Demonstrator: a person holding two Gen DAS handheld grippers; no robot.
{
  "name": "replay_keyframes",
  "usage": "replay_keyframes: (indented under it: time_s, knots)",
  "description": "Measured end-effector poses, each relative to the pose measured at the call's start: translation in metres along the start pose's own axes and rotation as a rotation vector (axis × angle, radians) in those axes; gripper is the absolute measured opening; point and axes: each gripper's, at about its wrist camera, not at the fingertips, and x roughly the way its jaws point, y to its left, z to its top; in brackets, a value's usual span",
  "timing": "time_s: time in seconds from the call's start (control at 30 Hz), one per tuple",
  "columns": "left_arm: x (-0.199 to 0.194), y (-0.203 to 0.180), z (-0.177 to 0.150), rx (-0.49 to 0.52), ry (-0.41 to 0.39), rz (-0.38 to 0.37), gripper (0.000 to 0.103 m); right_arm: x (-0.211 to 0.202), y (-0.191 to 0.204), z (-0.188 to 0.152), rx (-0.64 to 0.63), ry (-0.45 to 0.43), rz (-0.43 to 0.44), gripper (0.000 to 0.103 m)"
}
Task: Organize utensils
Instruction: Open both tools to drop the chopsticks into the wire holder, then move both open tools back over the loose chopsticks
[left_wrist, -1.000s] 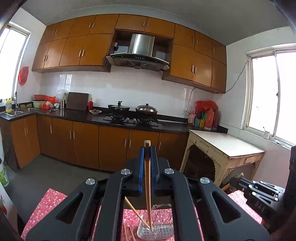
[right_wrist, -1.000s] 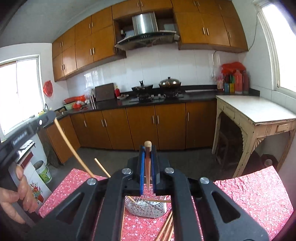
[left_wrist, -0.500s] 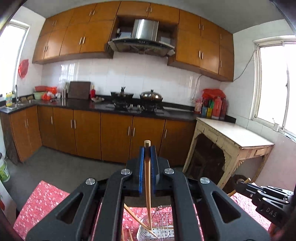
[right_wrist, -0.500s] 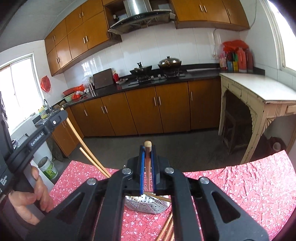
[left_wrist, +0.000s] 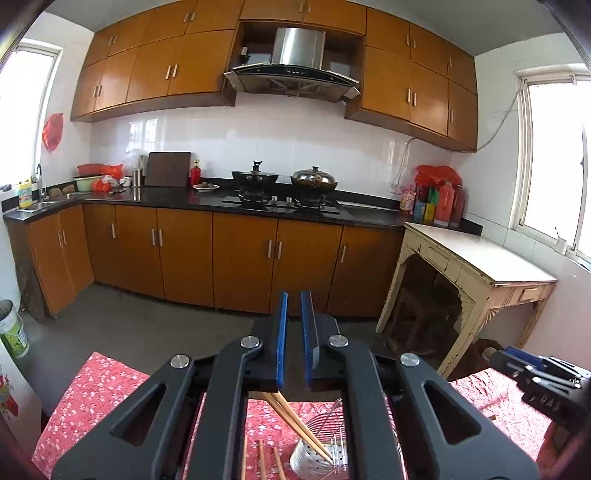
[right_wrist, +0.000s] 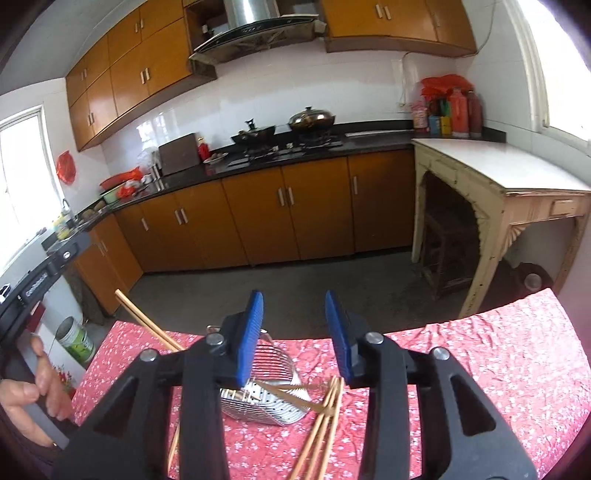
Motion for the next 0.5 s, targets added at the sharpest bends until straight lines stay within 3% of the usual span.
replay_keyframes:
  time_s: [0.17, 0.3, 0.5]
  knots:
    - [-0.022, 0.017, -0.002, 0.002, -0.010, 0.025, 0.011, -0.027, -0.020, -0.008, 0.009, -0.036, -0.063, 0.037]
    - [-0.046, 0.039, -0.018, 0.009, -0.009, 0.059, 0.036, -0.048, -0.043, -0.032, 0.016, -0.043, -0.129, 0.037]
    - [-0.066, 0.080, -0.084, 0.038, 0.102, 0.102, 0.036, -0.050, -0.079, -0.099, 0.018, 0.033, -0.227, 0.037]
